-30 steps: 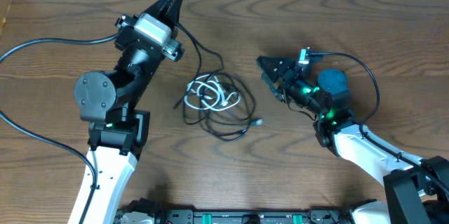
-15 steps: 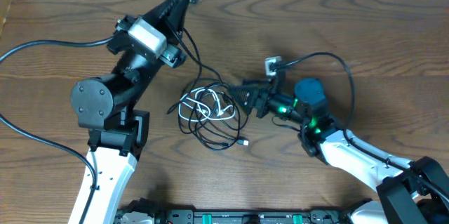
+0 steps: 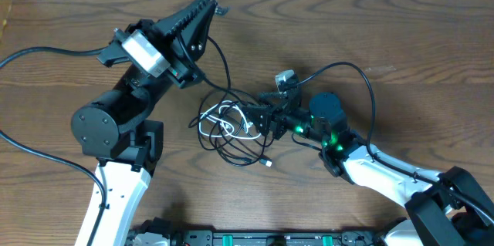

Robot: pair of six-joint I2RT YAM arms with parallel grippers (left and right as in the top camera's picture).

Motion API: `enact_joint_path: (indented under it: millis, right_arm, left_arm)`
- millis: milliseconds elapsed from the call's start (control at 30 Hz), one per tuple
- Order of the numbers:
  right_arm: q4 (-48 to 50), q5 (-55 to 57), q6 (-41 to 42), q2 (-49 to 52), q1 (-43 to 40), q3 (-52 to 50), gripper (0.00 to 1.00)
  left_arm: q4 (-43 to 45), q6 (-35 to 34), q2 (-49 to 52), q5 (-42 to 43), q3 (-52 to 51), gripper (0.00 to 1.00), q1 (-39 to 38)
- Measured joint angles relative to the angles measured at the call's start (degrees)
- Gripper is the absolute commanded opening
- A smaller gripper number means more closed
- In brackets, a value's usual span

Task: Untangle cables
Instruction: 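Pull the left gripper up-left and right gripper right, stretching cables apart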

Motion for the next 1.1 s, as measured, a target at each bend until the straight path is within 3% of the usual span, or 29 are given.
enact_joint_path:
  millis: [100,167,200,300,333,667,1100]
  right_arm:
    - [-0.09,0.22,-0.66,0.09,0.0,0.0,0.6]
    - [-0.09,0.35,-1.09,0.11,0.0,0.0,0.5]
    - [-0.09,0.39,-1.27,0.15,0.0,0.0,0.43]
    - [-0.04,0.39,-1.84,0.42,0.0,0.0,0.04]
    - [-0.11,0.39,-1.84,0.5,0.0,0.0,0.01]
    - [-5.42,0.22,-2.1,0.61,-2.29,0.02,0.01]
    - [-19.52,0.42,-2.8,-8.46,-24.48,0.02,0.01]
  left_arm:
    - [1.22,-1.42,0.0,0.66,0.0,0.08,0.0]
    - [1.84,-1.79,0.0,0.76,0.0,0.08,0.0]
    - [1.97,-1.99,0.0,0.81,0.0,0.08,0.0]
    - [2.1,-2.54,0.0,0.96,0.0,0.08,0.0]
    - [2.1,-2.64,0.0,1.11,0.0,0.08,0.0]
    - [1.88,-2.29,0.0,1.14,0.0,0.08,3.87]
    - [-14.6,-1.49,0.0,1.11,0.02,0.08,23.19]
